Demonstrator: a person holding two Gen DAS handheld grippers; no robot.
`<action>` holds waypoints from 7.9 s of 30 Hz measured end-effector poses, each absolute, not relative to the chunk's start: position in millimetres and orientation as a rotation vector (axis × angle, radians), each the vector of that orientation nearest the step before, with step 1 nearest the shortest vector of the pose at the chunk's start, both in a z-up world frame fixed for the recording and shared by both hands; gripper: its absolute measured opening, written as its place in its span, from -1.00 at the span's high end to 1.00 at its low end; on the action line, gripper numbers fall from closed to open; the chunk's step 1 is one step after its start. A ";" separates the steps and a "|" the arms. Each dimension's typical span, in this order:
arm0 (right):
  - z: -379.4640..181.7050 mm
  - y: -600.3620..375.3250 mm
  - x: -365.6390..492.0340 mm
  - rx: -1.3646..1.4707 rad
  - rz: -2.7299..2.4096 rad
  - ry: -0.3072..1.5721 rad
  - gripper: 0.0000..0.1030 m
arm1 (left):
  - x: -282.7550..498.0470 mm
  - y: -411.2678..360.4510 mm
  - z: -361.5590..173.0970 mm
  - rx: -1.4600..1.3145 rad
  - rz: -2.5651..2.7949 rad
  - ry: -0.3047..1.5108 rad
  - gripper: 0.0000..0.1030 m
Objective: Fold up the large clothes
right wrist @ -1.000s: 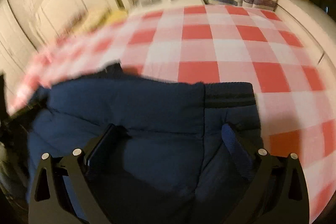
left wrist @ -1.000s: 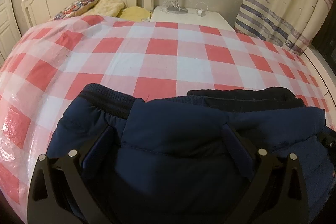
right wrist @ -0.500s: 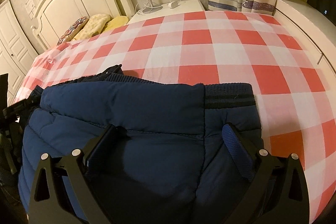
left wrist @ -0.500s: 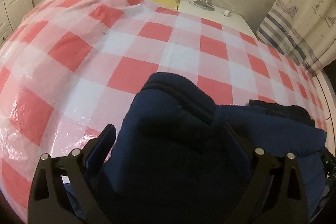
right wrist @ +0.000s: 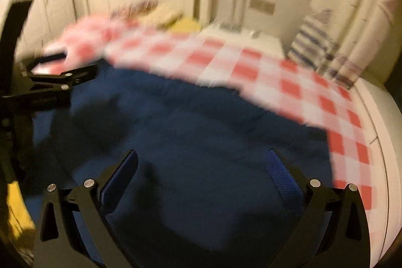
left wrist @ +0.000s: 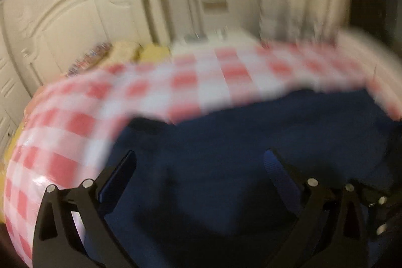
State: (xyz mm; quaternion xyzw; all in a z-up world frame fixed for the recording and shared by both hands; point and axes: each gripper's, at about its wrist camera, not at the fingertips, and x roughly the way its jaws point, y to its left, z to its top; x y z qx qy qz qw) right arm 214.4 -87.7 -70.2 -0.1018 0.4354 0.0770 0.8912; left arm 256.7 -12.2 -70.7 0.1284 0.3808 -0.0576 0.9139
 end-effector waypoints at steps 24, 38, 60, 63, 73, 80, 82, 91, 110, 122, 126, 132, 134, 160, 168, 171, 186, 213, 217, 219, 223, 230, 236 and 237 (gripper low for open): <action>-71.2 -149.4 174.5 0.006 0.103 0.828 -0.91 | 227.2 67.6 -81.1 0.045 -0.009 0.823 -0.96; -88.6 -84.7 129.8 -0.179 0.261 0.793 -0.91 | 153.1 -9.3 -95.8 0.262 -0.149 0.723 -0.96; -82.4 -148.4 94.2 0.005 0.081 0.775 -0.90 | 118.2 49.8 -103.7 0.209 -0.092 0.703 -0.96; -70.0 -111.7 78.4 -0.049 0.178 0.698 -0.90 | 117.7 50.2 -104.6 0.209 -0.091 0.700 -0.96; -85.1 -76.7 83.5 -0.210 0.228 0.731 -0.89 | 115.8 48.5 -105.5 0.212 -0.088 0.699 -0.96; -93.1 -153.1 81.4 -0.024 0.071 0.727 -0.91 | 115.3 49.1 -105.4 0.208 -0.091 0.698 -0.96; -102.4 -166.1 81.5 0.055 0.129 0.711 -0.91 | 116.1 48.6 -104.3 0.210 -0.090 0.700 -0.96; -102.0 -165.5 80.6 0.032 0.118 0.726 -0.91 | 85.3 80.6 -85.6 0.117 -0.031 0.660 -0.91; -55.8 -122.9 92.6 -0.078 0.146 0.677 -0.90 | 144.7 -8.9 -44.6 0.248 -0.200 0.645 -0.88; -74.8 -107.0 143.7 -0.153 0.198 0.839 -0.91 | 205.1 -16.5 -93.1 0.241 -0.182 0.770 -0.96; -42.4 -111.5 161.1 -0.199 0.133 0.794 -0.90 | 206.3 -17.4 -94.3 0.242 -0.181 0.771 -0.96; -30.0 -133.2 239.7 -0.124 0.070 0.812 -0.90 | 203.8 -15.9 -94.0 0.235 -0.185 0.771 -0.96; -67.9 -142.9 272.8 -0.116 0.029 0.935 -0.90 | 204.0 -15.5 -93.9 0.231 -0.188 0.770 -0.96; -40.9 -124.6 261.0 -0.019 0.089 0.864 -0.90 | 315.0 27.8 -93.3 0.222 0.033 0.917 -0.96; -82.0 -76.1 294.8 -0.124 0.186 1.017 -0.91 | 315.3 36.8 -92.7 0.191 0.022 0.919 -0.96; -71.0 -81.8 286.2 -0.126 0.161 0.997 -0.90 | 315.8 37.2 -93.2 0.190 0.019 0.920 -0.96; -59.7 -178.2 262.4 0.024 -0.124 0.911 -0.90 | 316.7 37.9 -94.6 0.178 0.015 0.923 -0.96; -57.7 -176.6 238.5 0.041 -0.044 0.887 -0.90 | 292.0 48.4 -70.1 0.096 0.053 0.847 -0.86; -28.4 -131.4 200.0 -0.101 0.088 0.806 -0.90 | 229.3 -0.3 -36.2 0.168 -0.153 0.698 -0.95; -44.1 -100.0 194.4 -0.220 0.155 0.863 -0.90 | 213.5 -25.5 -45.2 0.244 -0.179 0.681 -0.96; -73.6 -97.9 196.9 -0.200 0.166 0.904 -0.90 | 224.5 -32.8 -88.2 0.220 -0.248 0.812 -0.96; -60.3 -156.4 164.7 -0.086 0.069 0.853 -0.90 | 197.0 42.5 -72.6 0.111 -0.118 0.752 -0.96; -77.7 -205.2 136.1 0.092 0.071 0.841 -0.90 | 201.8 71.6 -88.3 0.072 -0.112 0.787 -0.96; -73.8 -205.6 128.1 0.072 0.045 0.821 -0.90 | 201.3 65.2 -89.2 0.110 -0.091 0.784 -0.96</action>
